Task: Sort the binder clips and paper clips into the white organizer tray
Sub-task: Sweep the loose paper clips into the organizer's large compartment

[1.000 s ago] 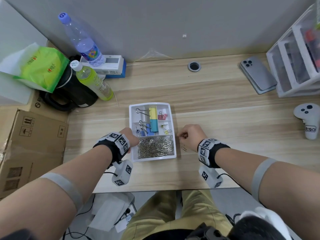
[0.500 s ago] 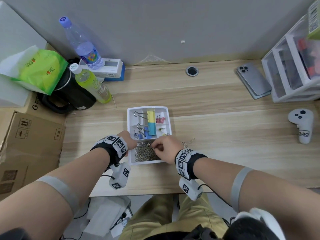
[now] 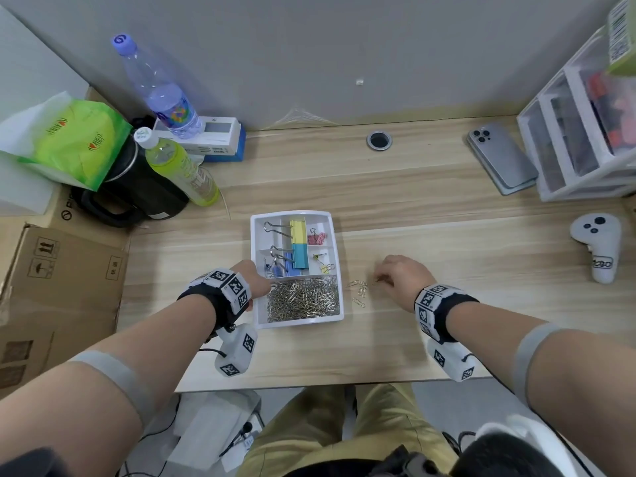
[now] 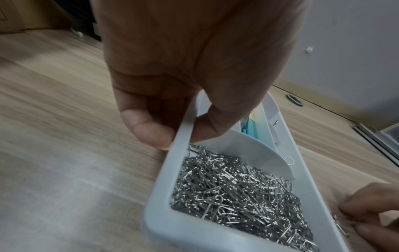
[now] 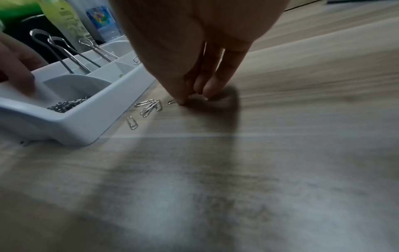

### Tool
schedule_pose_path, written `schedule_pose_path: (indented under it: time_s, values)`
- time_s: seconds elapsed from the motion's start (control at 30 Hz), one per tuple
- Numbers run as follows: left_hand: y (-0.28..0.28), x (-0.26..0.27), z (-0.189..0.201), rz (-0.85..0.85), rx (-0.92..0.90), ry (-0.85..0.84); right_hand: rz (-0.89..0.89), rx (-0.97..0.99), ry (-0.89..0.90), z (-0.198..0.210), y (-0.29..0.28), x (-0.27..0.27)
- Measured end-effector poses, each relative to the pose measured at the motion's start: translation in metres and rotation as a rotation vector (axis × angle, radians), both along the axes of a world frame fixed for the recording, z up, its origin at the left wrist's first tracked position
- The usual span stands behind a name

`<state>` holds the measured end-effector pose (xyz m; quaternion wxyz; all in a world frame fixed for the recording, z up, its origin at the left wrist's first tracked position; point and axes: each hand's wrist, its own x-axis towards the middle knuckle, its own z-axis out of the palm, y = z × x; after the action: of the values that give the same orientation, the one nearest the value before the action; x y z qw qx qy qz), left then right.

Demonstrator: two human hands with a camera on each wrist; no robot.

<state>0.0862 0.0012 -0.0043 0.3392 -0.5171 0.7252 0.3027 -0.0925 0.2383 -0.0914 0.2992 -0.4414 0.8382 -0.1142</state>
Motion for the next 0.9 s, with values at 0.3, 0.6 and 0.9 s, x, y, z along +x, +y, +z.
schedule_pose_path:
  time_s: [0.3, 0.6, 0.9]
  values:
    - [-0.001, 0.001, -0.001, 0.016, 0.006, 0.003, -0.103, -0.013, -0.049, 0.005, -0.012, 0.024]
    - [-0.001, 0.002, -0.003, 0.026, -0.002, 0.016, -0.08, -0.011, -0.022, -0.001, -0.022, 0.038]
    - [-0.001, 0.002, -0.004, 0.026, -0.003, 0.02, -0.012, -0.026, -0.065, 0.002, -0.016, 0.045]
